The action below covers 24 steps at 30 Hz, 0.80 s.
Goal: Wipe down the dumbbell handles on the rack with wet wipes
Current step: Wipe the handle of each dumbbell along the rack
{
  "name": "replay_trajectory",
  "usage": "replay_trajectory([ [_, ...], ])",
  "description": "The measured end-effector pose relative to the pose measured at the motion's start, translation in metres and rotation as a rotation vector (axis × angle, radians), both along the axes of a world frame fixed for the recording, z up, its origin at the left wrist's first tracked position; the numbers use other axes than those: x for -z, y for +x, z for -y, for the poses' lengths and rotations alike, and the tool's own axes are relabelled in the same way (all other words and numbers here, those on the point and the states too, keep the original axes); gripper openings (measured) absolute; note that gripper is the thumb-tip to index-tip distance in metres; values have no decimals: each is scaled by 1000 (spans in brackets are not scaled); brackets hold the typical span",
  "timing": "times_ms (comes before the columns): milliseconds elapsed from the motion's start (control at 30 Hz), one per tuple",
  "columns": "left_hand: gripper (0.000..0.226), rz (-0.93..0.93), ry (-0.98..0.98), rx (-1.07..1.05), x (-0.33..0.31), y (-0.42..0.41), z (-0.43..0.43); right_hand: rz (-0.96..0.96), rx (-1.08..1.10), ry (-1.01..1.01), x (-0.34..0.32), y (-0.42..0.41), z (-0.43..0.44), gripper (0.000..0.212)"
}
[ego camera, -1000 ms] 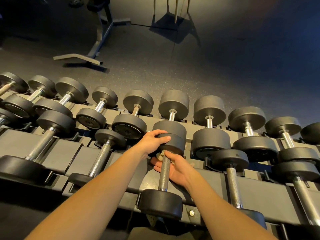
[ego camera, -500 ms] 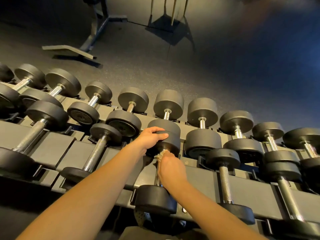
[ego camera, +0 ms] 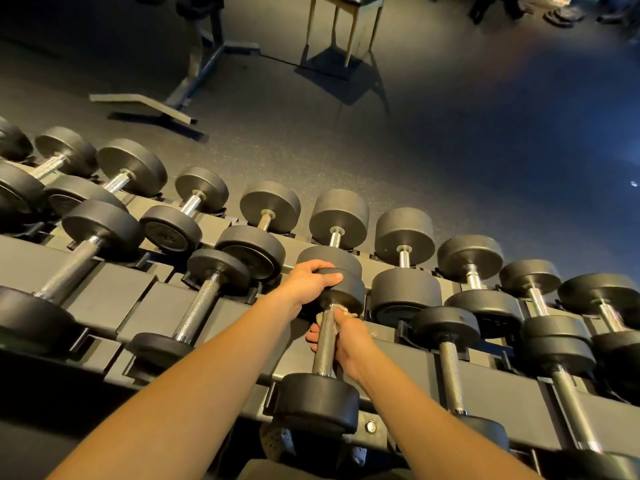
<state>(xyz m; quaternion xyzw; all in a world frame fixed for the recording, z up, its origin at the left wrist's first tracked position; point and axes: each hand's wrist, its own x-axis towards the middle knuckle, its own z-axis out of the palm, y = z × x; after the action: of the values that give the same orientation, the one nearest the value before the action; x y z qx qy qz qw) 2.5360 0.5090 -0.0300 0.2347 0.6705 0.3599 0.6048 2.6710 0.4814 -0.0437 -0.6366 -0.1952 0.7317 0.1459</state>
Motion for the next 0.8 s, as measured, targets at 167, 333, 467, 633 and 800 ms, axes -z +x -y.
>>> replay_trajectory([
  [167,33,-15,-14,8,3,0,0,418,-617,440,-6,14,11,22],
  [333,36,-22,1,12,4,0,0,31,-389,170,-21,28,0,33],
  [467,33,-21,2,13,6,0,1,420,-753,597,-14,21,9,36],
  [633,36,-37,5,20,7,0,2,600,-1008,808,-8,25,8,42],
  [800,37,-54,17,32,9,0,1,581,-1007,653,-19,29,-7,44],
])
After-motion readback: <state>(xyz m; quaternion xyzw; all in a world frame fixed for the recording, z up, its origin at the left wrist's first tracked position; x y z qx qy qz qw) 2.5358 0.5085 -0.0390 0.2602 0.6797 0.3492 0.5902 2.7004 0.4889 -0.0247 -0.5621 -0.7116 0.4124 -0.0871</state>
